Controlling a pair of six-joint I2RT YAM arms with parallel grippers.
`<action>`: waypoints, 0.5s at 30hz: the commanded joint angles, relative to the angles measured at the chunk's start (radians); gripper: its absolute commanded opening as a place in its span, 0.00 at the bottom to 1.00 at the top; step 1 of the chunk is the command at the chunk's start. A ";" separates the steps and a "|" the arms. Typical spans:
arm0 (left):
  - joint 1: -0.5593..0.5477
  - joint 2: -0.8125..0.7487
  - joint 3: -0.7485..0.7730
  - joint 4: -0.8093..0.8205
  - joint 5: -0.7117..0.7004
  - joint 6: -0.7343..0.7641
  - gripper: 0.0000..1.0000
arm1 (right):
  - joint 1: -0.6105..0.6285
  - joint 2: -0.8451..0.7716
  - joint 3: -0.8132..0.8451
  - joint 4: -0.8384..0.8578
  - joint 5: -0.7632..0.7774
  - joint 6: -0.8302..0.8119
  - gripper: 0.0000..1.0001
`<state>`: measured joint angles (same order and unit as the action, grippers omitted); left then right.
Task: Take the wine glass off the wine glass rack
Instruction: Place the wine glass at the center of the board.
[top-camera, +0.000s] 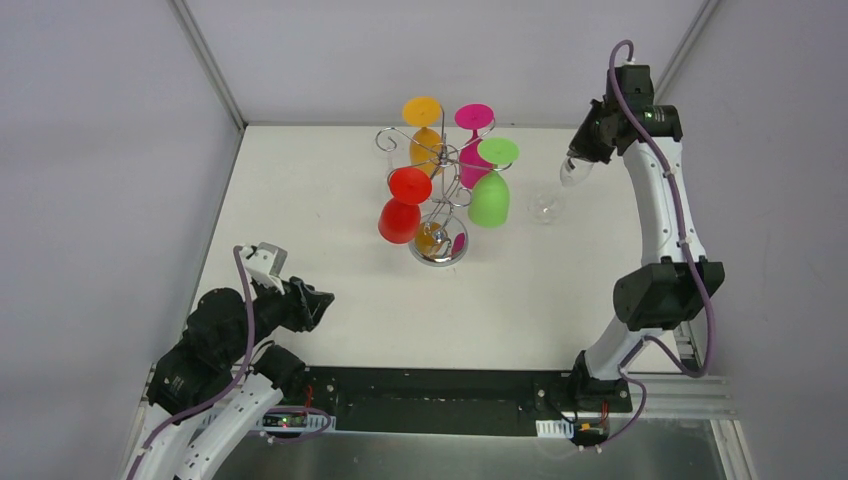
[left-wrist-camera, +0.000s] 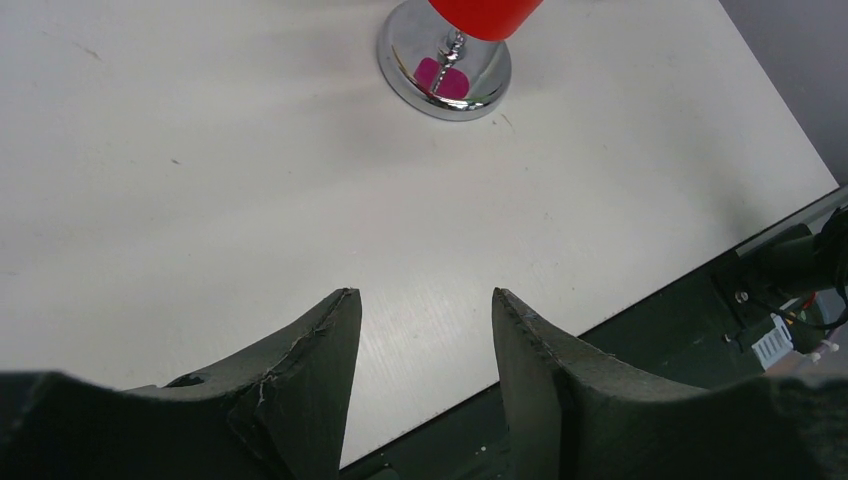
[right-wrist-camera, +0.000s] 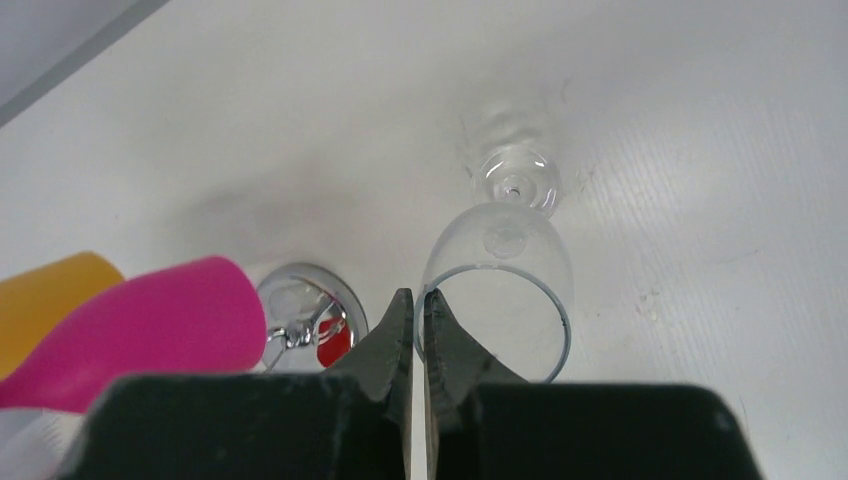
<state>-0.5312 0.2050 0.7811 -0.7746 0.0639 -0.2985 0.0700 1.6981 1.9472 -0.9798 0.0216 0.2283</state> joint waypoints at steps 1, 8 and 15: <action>-0.007 -0.019 -0.005 0.044 -0.041 0.009 0.52 | -0.035 0.037 0.071 0.095 0.065 -0.007 0.00; -0.007 -0.026 -0.005 0.038 -0.059 0.006 0.52 | -0.053 0.114 0.102 0.146 0.102 -0.018 0.00; -0.008 -0.021 -0.003 0.031 -0.099 0.002 0.52 | -0.066 0.162 0.111 0.178 0.110 -0.011 0.00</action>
<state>-0.5312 0.1848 0.7769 -0.7673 0.0063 -0.2985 0.0158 1.8561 1.9942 -0.8822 0.1040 0.2230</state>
